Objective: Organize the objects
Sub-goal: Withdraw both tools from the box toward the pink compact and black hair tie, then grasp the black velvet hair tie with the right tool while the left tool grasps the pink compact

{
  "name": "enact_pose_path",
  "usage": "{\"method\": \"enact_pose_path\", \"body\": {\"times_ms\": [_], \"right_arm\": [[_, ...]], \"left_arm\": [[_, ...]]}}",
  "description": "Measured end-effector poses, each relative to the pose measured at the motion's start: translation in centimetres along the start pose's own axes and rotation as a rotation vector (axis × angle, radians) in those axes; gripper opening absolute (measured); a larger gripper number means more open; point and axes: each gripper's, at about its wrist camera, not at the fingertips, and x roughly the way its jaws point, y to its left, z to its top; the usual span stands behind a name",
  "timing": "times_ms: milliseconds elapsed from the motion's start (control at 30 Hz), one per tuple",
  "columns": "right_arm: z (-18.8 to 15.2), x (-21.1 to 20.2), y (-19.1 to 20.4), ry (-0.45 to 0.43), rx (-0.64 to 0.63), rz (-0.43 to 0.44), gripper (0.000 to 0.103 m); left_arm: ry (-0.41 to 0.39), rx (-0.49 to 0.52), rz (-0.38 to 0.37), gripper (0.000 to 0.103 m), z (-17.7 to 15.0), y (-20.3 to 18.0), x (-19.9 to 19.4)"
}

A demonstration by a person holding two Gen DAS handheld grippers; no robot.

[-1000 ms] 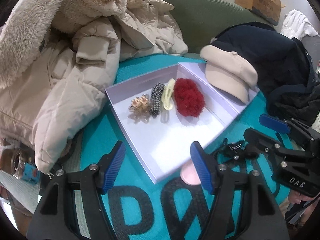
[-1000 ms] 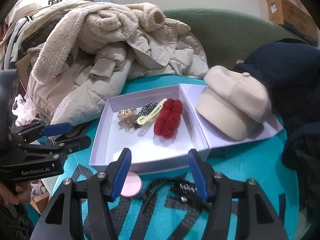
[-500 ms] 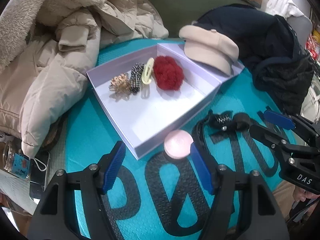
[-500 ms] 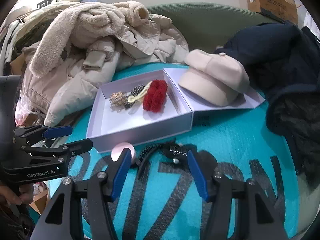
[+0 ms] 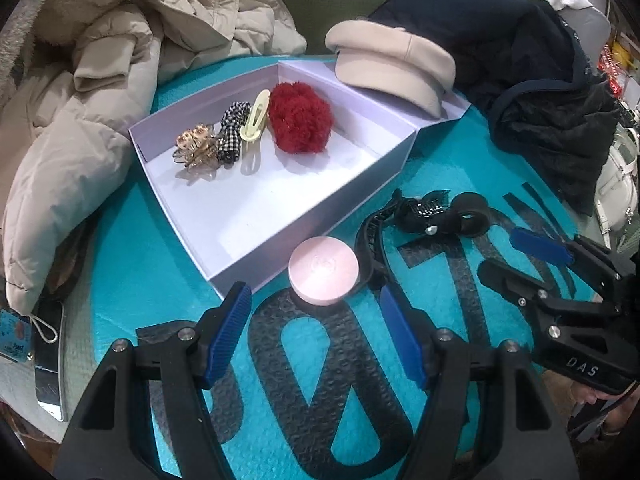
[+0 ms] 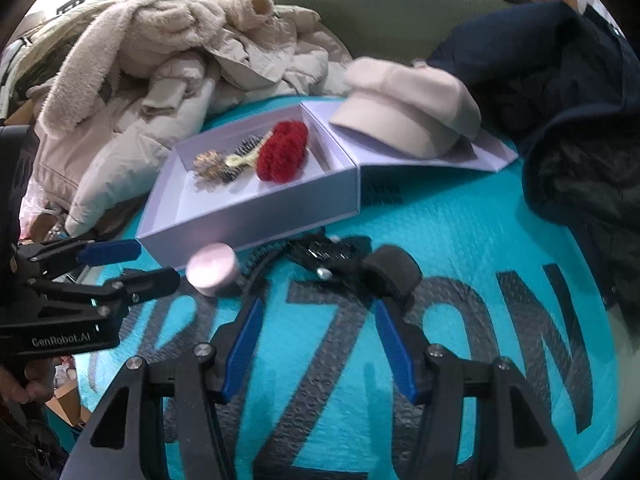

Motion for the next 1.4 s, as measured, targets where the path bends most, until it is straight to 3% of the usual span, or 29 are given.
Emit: {"method": "enact_pose_path", "body": {"times_ms": [433,533,733,900,1000,1133,1400], "right_arm": [[0.1,2.4,-4.0,-0.009,0.105,-0.037,0.059],[0.7,2.8,-4.3,-0.016,0.093,-0.043,0.059],[2.2,5.1,-4.5,0.002,0.053,-0.037,0.059],[2.3,7.2,-4.1,0.05,0.005,-0.019,0.057],[1.8,7.1,-4.3,0.018,0.009,-0.009,0.046],[0.8,6.7,-5.0,-0.032,0.044,0.027,0.046],[-0.8,5.8,-3.2,-0.071,-0.067,-0.037,0.043]], "left_arm": [[0.049,-0.009,0.002,0.066,0.3,0.0,4.7],[0.065,-0.003,-0.031,0.066,0.5,-0.1,5.6],[0.095,0.028,-0.022,0.066,0.5,-0.7,7.2],[0.077,0.063,-0.038,0.066,0.8,-1.5,7.6],[0.056,0.067,-0.023,0.06,0.7,-1.8,7.5],[0.054,0.086,-0.024,0.059,0.7,-2.3,7.4],[0.083,0.096,-0.061,0.056,0.2,-3.8,6.7]]}}
